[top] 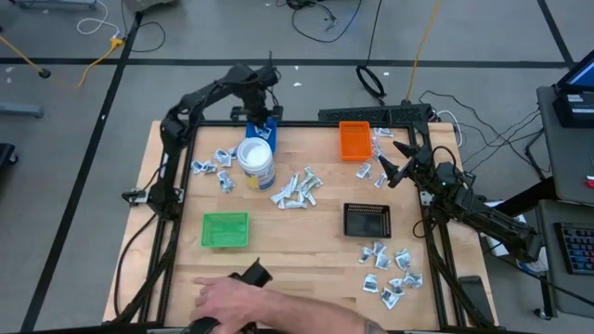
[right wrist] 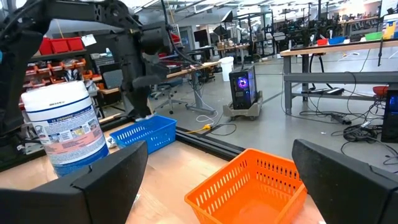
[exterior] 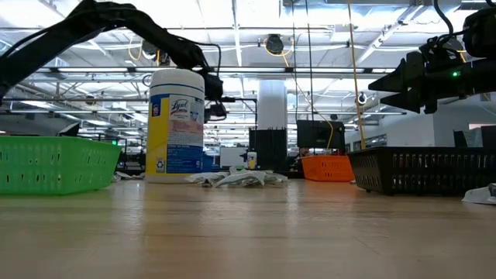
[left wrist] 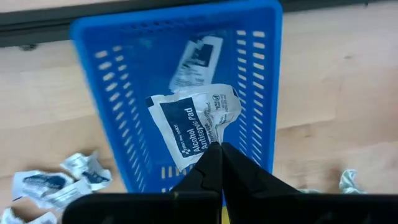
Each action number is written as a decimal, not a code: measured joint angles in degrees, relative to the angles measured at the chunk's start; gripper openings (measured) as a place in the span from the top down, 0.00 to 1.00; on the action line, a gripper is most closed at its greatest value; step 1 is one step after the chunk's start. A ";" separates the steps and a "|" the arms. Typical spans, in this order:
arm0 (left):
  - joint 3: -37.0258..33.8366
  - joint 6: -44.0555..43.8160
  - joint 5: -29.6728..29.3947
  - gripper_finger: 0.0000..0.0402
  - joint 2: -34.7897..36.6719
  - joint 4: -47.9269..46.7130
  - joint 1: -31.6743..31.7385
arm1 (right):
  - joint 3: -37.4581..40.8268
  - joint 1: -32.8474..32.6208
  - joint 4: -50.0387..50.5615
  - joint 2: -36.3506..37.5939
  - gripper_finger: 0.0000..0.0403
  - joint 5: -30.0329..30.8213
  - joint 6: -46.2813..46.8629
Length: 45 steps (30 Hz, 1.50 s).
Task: Pick & Place First Aid Supplies
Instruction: Put the blue alcohol pad into the blue bin
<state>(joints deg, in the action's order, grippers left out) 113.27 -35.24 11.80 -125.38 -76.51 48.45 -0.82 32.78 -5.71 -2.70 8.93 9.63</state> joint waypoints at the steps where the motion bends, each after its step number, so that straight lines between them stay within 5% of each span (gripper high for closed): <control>1: 0.00 0.02 0.01 1.00 -0.51 -0.02 -0.28 | -0.02 0.02 0.01 0.00 0.02 0.00 0.00; 10: -0.11 -1.41 -0.08 0.97 -1.75 0.04 -0.72 | 0.00 0.00 -0.01 0.02 0.02 0.00 0.00; 21: -0.11 -0.95 0.20 0.56 -1.75 0.17 -0.08 | -0.02 0.00 -0.01 0.00 0.02 0.00 0.00; 27: -0.11 -0.84 1.13 0.43 -0.68 0.23 1.28 | -0.02 0.00 -0.01 0.00 0.02 0.00 0.00; 39: -1.10 0.11 0.19 0.44 3.90 0.41 4.84 | -0.01 0.00 -0.01 0.01 0.02 0.00 0.00; 45: -13.17 1.47 -0.74 0.46 11.89 5.36 5.58 | -0.02 0.00 0.00 0.00 0.02 0.00 0.00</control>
<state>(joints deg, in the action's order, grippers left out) 100.10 -33.77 11.06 -113.49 -71.16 54.03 -0.84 32.77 -5.71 -2.70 8.93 9.63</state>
